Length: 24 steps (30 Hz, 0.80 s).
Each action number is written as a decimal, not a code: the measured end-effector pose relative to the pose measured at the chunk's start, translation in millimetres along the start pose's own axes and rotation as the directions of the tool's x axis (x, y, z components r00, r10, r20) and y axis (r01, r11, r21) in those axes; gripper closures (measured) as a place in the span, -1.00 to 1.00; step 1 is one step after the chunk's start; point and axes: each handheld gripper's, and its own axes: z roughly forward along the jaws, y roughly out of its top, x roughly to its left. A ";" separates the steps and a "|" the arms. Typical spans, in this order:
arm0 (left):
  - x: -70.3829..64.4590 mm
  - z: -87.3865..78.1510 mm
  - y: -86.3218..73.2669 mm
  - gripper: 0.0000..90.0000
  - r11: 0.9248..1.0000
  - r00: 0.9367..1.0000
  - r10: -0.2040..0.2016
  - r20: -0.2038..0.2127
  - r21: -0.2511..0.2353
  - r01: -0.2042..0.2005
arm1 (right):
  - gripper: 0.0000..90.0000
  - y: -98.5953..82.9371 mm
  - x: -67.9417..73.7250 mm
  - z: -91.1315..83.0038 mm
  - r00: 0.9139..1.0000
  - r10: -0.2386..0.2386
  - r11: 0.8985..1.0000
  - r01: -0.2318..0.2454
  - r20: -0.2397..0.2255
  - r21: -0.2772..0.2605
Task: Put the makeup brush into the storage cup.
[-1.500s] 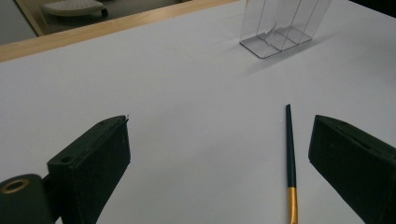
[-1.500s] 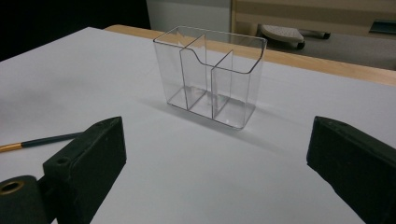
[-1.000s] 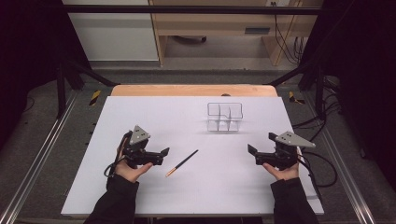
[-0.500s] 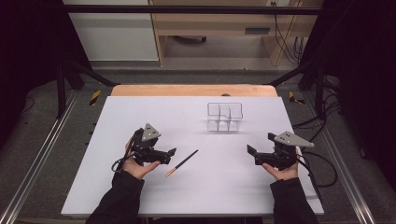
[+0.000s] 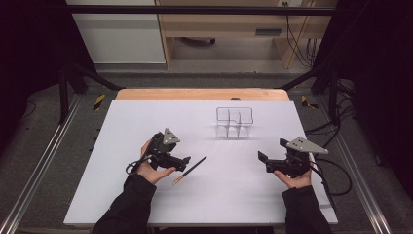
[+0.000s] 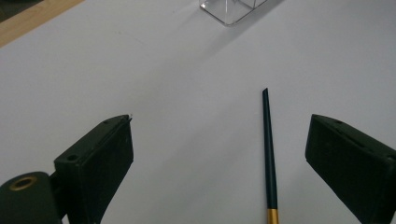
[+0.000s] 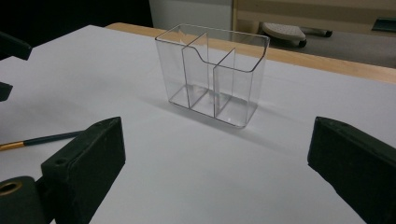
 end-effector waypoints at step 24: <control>-13.2 36.0 6.3 -0.63 0.976 0.996 0.060 0.072 0.206 -0.073 | -0.91 -0.2 2.6 2.4 1.000 0.000 1.000 0.000 -0.012 0.012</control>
